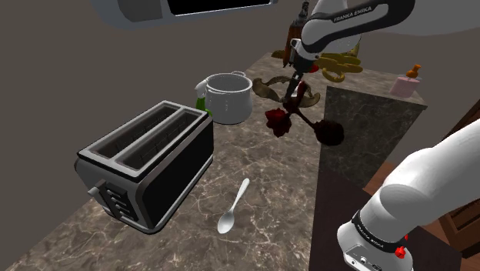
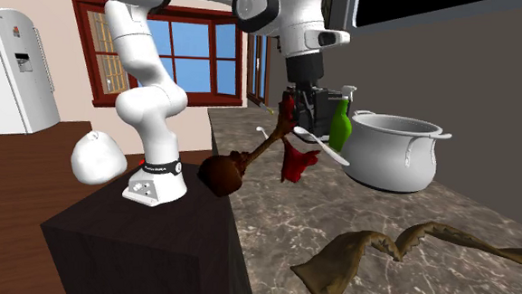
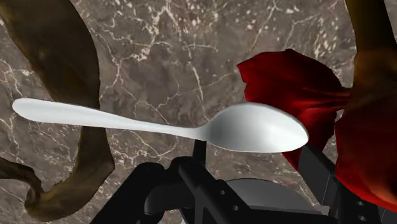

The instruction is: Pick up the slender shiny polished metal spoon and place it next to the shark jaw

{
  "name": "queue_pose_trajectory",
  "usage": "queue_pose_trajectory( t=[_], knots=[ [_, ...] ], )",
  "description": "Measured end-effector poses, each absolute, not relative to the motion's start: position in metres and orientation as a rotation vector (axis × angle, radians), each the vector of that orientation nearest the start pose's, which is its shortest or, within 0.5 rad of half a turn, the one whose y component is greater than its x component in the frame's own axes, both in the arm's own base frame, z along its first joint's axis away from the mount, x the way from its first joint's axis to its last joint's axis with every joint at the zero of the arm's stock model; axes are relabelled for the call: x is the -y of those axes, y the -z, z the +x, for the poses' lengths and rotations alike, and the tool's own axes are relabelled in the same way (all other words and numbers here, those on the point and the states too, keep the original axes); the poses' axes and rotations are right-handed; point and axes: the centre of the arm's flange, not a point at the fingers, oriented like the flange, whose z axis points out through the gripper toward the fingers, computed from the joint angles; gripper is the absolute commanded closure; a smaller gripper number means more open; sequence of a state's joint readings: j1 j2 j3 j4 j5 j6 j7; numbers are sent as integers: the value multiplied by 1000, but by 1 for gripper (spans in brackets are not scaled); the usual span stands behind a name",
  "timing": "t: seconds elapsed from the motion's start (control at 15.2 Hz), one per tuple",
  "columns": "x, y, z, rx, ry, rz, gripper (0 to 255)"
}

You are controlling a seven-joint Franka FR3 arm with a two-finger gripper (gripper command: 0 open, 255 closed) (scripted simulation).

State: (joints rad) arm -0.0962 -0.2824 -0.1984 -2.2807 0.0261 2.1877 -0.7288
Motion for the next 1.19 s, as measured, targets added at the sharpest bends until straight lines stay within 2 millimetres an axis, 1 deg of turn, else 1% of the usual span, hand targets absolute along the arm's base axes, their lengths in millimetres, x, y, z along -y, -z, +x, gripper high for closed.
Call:
queue_pose_trajectory(
  t=[0.13,0.26,0.33,0.59,0.73,0.86,1.19],
  knots=[
    [169,-479,457,661,274,-3069,255],
    [194,-475,461,660,258,-3065,255],
    [207,-473,457,660,256,-3065,255],
    [261,-479,457,659,252,-3063,255],
    [288,-475,458,659,252,-3063,255],
    [294,-465,460,661,251,-3063,255],
    [297,-439,462,662,251,-3063,255]
  ],
)
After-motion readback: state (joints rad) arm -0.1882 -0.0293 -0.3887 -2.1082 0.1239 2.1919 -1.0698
